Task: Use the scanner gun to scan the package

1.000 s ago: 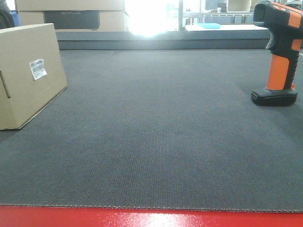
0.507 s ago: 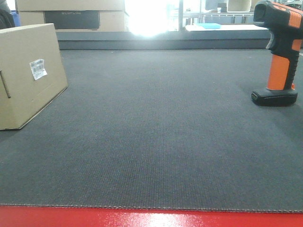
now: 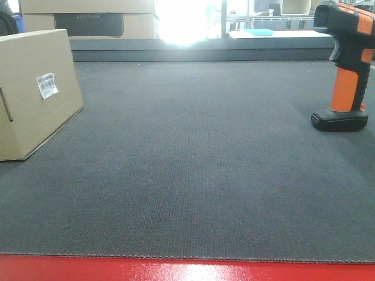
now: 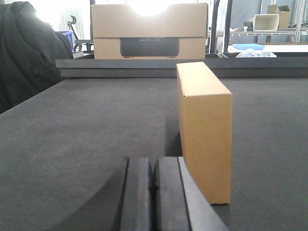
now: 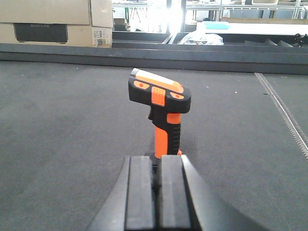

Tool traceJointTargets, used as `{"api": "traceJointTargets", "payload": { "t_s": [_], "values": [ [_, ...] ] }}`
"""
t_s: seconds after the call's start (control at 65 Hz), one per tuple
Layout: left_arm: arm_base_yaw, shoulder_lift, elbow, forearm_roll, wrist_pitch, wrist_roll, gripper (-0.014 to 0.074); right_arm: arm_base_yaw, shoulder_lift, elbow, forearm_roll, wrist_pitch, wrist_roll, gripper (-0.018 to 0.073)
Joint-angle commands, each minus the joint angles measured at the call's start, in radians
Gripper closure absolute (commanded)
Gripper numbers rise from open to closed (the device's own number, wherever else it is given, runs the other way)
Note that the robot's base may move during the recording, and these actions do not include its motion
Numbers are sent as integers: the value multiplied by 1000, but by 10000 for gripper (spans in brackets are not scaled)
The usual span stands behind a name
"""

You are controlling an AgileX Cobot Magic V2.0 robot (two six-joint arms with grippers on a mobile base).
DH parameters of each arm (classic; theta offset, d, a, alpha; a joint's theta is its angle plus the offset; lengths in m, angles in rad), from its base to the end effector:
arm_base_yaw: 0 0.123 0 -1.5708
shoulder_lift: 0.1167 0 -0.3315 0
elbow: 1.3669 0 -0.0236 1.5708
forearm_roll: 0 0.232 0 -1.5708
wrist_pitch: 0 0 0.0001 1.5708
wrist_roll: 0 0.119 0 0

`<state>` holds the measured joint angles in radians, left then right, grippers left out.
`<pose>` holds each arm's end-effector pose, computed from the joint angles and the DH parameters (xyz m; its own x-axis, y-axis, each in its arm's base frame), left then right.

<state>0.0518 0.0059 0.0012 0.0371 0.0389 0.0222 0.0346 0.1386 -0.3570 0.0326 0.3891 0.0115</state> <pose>0.0192 0.0012 0.2104 0.0379 0.0613 -0.9974 -0.0556 0.9967 0.0591 0.0119 0.0019 0.2890 -0.0851 0.0387 -0.9956 -0.0434 0.9982 0.0425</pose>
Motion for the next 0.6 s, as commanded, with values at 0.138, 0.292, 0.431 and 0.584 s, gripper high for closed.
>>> {"api": "traceJointTargets", "payload": {
  "t_s": [0.138,0.292,0.431,0.584],
  "values": [
    [4,-6,-1,-7,-12,-7,707,-5,-3,1,-8,-21,-1,718],
    [4,-6,-1,-7,-12,-7,707,-5,-3,1,-8,-21,-1,718],
    [4,-6,-1,-7,-12,-7,707,-5,-3,1,-8,-21,-1,718],
    [4,-6,-1,-7,-12,-7,707,-5,-3,1,-8,-21,-1,718]
  ]
}}
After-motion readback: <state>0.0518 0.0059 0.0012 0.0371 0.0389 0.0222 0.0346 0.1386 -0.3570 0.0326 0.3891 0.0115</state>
